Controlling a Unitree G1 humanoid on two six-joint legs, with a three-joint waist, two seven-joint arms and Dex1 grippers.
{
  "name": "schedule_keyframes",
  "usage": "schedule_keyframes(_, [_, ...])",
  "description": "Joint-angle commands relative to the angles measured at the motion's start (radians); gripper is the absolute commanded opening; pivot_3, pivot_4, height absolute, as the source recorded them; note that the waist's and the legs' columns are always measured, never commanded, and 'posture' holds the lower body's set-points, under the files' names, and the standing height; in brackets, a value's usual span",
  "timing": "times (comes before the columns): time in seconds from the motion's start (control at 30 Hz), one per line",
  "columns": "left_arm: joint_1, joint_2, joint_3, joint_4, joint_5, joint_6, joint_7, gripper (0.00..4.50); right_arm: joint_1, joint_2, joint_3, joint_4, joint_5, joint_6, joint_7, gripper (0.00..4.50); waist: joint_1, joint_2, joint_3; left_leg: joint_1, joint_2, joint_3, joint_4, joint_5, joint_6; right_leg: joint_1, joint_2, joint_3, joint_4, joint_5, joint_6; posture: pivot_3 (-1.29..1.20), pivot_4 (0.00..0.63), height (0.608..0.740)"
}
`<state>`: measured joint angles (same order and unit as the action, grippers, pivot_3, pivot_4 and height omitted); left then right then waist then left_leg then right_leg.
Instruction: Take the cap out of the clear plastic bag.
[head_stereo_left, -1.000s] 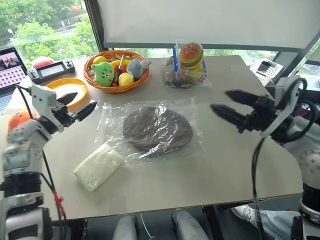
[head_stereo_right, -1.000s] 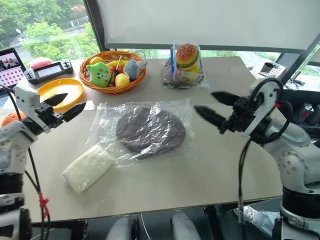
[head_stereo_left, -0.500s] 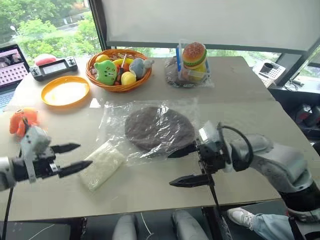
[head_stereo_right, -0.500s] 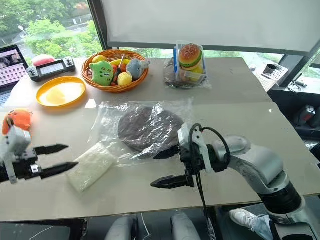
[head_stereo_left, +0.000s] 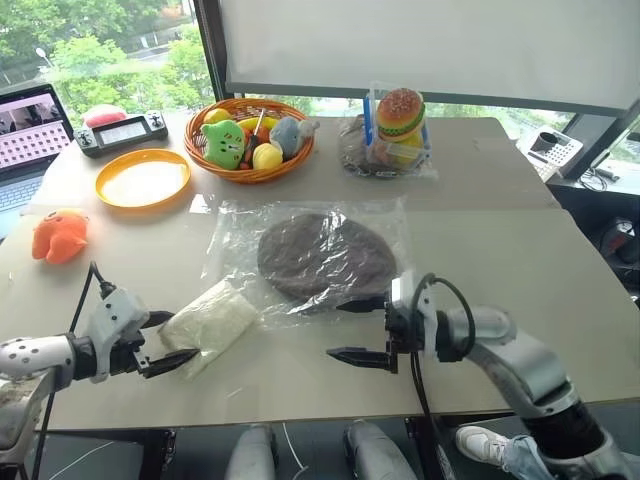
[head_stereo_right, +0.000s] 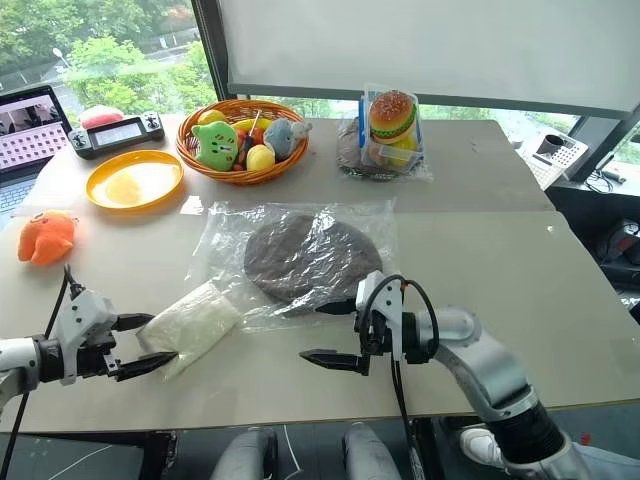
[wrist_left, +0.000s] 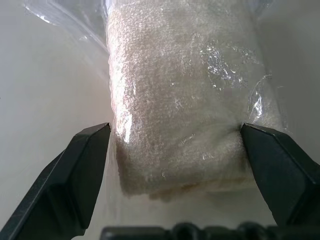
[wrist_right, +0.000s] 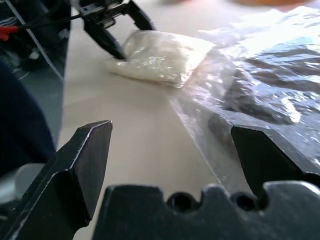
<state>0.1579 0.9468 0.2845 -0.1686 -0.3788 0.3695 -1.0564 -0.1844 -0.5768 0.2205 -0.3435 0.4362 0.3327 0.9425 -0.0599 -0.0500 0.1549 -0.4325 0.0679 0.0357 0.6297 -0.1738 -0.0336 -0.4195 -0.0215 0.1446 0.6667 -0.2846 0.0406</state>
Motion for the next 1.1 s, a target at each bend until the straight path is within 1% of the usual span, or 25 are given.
schedule_keyframes(0.03, [-0.019,-0.002,-0.045,0.036,0.02,-0.02,-0.025,4.43,0.065,0.023,-0.019,0.011,-0.036,-0.134,0.014,4.5,0.002,0.0,0.0,0.001,0.0,0.0,0.0,0.0,0.0,0.001,0.0,0.0,0.0,0.0,0.0,0.0,0.15,0.74])
schedule_keyframes(0.07, [-0.025,-0.001,-0.051,0.042,0.023,-0.024,-0.028,4.43,0.073,0.027,-0.018,0.015,-0.043,-0.147,0.016,4.5,0.002,0.0,0.0,0.002,0.0,0.0,0.0,0.0,0.0,0.002,0.0,0.0,0.0,0.0,0.0,0.0,0.15,0.74])
schedule_keyframes(0.13, [-0.034,0.002,-0.06,0.051,0.024,-0.027,-0.037,3.91,0.081,0.037,-0.017,0.021,-0.052,-0.161,0.014,4.5,0.002,0.0,0.0,0.002,0.0,0.0,0.0,0.0,0.0,0.002,0.0,0.0,0.0,0.0,0.0,0.0,0.15,0.74])
schedule_keyframes(0.17, [-0.037,0.003,-0.063,0.054,0.023,-0.027,-0.041,3.73,0.082,0.04,-0.016,0.023,-0.057,-0.166,0.013,4.5,0.002,0.0,0.0,0.002,0.0,0.0,0.0,0.0,0.0,0.002,0.0,0.0,0.0,0.0,0.0,0.0,0.15,0.74])
schedule_keyframes(0.27, [-0.043,0.006,-0.075,0.06,0.027,-0.029,-0.052,2.62,0.074,0.047,-0.017,0.029,-0.067,-0.17,0.007,4.5,0.002,0.0,0.0,0.005,0.0,0.0,0.0,0.0,0.0,0.005,0.0,0.0,0.0,0.0,0.0,0.0,0.15,0.74])
schedule_keyframes(0.3, [-0.044,0.007,-0.078,0.062,0.03,-0.032,-0.054,2.31,0.072,0.048,-0.017,0.031,-0.071,-0.171,0.006,4.5,0.001,0.0,0.0,0.006,0.0,0.0,-0.001,0.0,0.0,0.006,0.0,0.0,0.0,-0.001,0.0,0.0,0.15,0.74])
schedule_keyframes(0.33, [-0.045,0.007,-0.08,0.062,0.031,-0.031,-0.054,1.9,0.068,0.048,-0.019,0.034,-0.074,-0.172,0.005,4.5,0.001,0.0,0.0,0.008,0.0,0.0,-0.001,0.0,0.0,0.008,0.0,0.0,0.0,-0.001,0.0,0.0,0.15,0.74])
schedule_keyframes(0.37, [-0.045,0.007,-0.08,0.061,0.03,-0.03,-0.054,1.71,0.065,0.048,-0.02,0.036,-0.076,-0.171,0.005,4.5,0.001,0.0,0.0,0.009,0.0,0.0,-0.001,0.0,0.0,0.01,0.0,0.0,0.0,-0.001,0.0,0.0,0.15,0.74])
schedule_keyframes(0.5, [-0.047,-0.002,-0.064,0.053,0.004,-0.01,-0.046,0.45,0.062,0.041,-0.02,0.046,-0.088,-0.171,0.008,4.5,0.001,0.0,0.0,0.013,0.0,0.0,-0.001,0.0,0.0,0.013,0.0,0.0,-0.001,-0.003,0.002,0.0,0.15,0.74])
schedule_keyframes(0.53, [-0.05,-0.005,-0.057,0.049,-0.004,-0.002,-0.042,0.45,0.062,0.04,-0.021,0.049,-0.09,-0.171,0.01,4.5,0.001,0.0,0.0,0.013,0.0,0.0,-0.001,0.0,0.0,0.014,0.0,0.0,-0.001,-0.003,0.003,0.0,0.15,0.74])
schedule_keyframes(0.6, [-0.08,-0.019,0.0,0.03,-0.08,0.057,-0.026,0.45,0.065,0.036,-0.02,0.052,-0.095,-0.169,0.013,4.5,0.001,0.0,0.0,0.013,0.0,0.0,-0.001,0.0,0.0,0.014,0.0,0.0,-0.001,-0.003,0.003,0.0,0.15,0.74])
schedule_keyframes(0.7, [-0.227,-0.041,0.163,0.043,-0.287,0.201,0.036,0.45,0.065,0.034,-0.021,0.053,-0.091,-0.147,0.016,4.5,0.006,-0.002,0.001,0.012,0.0,-0.001,-0.001,0.0,0.0,0.013,0.0,-0.002,-0.001,-0.003,0.003,0.0,0.15,0.74])
schedule_keyframes(0.77, [-0.346,-0.05,0.23,0.099,-0.359,0.248,0.09,0.45,0.056,0.037,-0.019,0.054,-0.088,-0.138,0.015,4.5,0.014,-0.005,0.002,0.009,0.001,-0.007,0.001,0.0,0.0,0.013,0.001,-0.007,0.0,-0.004,0.003,0.0,0.15,0.74])
schedule_keyframes(0.83, [-0.479,-0.062,0.23,0.209,-0.329,0.224,0.155,0.45,0.046,0.042,-0.018,0.052,-0.087,-0.131,0.011,4.5,0.016,-0.005,0.001,0.009,0.001,-0.009,0.002,0.0,0.0,0.014,0.001,-0.01,0.0,-0.004,0.003,0.0,0.15,0.74])
schedule_keyframes(0.87, [-0.521,-0.065,0.222,0.248,-0.31,0.212,0.174,0.45,0.042,0.044,-0.017,0.052,-0.087,-0.128,0.008,4.5,0.017,-0.004,0.001,0.009,0.0,-0.009,0.002,0.0,0.0,0.015,0.001,-0.009,-0.001,-0.004,0.003,0.0,0.15,0.74])
schedule_keyframes(0.93, [-0.71,-0.097,0.149,0.428,-0.199,0.157,0.297,0.45,0.038,0.046,-0.021,0.043,-0.087,-0.117,-0.001,4.5,0.018,-0.003,0.001,0.01,-0.001,-0.009,0.002,0.0,0.0,0.016,0.0,-0.009,-0.001,-0.003,0.001,0.0,0.15,0.74])
schedule_keyframes(0.97, [-0.778,-0.11,0.124,0.499,-0.161,0.14,0.34,0.45,0.037,0.048,-0.022,0.04,-0.089,-0.114,-0.006,4.5,0.022,-0.003,0.001,0.009,-0.001,-0.01,0.002,0.0,0.0,0.016,0.001,-0.01,0.0,-0.003,0.001,0.0,0.15,0.74])
schedule_keyframes(1.0, [-0.895,-0.146,0.068,0.649,-0.069,0.068,0.429,0.45,0.041,0.048,-0.031,0.031,-0.087,-0.108,-0.017,4.5,0.025,-0.004,0.001,0.009,-0.001,-0.012,0.002,0.0,0.0,0.017,0.001,-0.011,0.0,-0.002,0.0,0.0,0.15,0.74])
schedule_keyframes(1.03, [-0.971,-0.168,0.032,0.758,-0.007,0.014,0.483,0.45,0.042,0.049,-0.036,0.026,-0.087,-0.103,-0.026,4.5,0.033,-0.004,0.001,0.009,-0.001,-0.013,0.003,0.0,0.0,0.017,0.001,-0.012,0.0,-0.002,-0.001,0.0,0.15,0.74])
schedule_keyframes(1.07, [-1.067,-0.202,-0.023,0.908,0.076,-0.055,0.553,0.45,0.048,0.051,-0.044,0.016,-0.085,-0.095,-0.04,4.5,0.039,-0.004,0.001,0.008,-0.002,-0.015,0.004,0.0,0.0,0.018,0.001,-0.014,0.0,-0.002,-0.001,0.0,0.15,0.74])
schedule_keyframes(1.1, [-1.153,-0.238,-0.048,1.043,0.124,-0.113,0.615,0.45,0.056,0.051,-0.052,0.005,-0.084,-0.089,-0.052,4.5,0.049,-0.004,0.001,0.007,-0.002,-0.015,0.005,0.0,0.0,0.018,0.001,-0.014,-0.001,-0.001,-0.001,0.0,0.15,0.74])
